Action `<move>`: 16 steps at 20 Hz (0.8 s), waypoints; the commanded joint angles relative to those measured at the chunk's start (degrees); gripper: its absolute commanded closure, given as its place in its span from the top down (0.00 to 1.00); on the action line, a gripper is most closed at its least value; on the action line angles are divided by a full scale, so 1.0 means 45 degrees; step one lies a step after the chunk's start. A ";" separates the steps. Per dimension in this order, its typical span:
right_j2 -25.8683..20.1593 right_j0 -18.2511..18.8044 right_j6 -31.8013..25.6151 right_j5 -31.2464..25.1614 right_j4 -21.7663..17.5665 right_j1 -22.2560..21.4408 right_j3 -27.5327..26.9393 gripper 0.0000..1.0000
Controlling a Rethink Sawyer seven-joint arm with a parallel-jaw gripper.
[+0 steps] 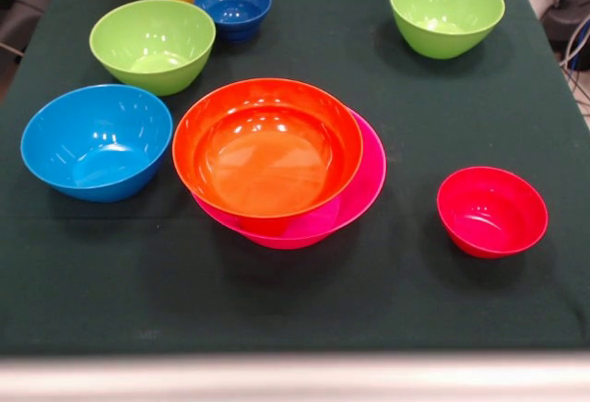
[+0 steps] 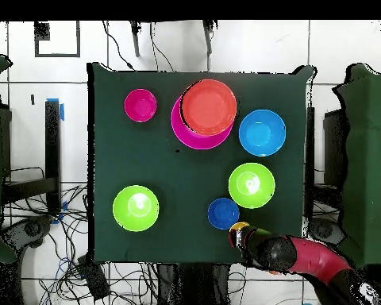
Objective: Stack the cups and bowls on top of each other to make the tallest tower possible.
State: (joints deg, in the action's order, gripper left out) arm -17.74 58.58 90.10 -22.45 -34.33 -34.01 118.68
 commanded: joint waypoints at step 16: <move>-0.1135 -0.0061 0.0200 -0.0592 0.0872 0.0105 -0.1184 1.00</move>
State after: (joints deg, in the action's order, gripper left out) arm -18.34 60.16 90.10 -22.43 -31.88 -34.07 118.63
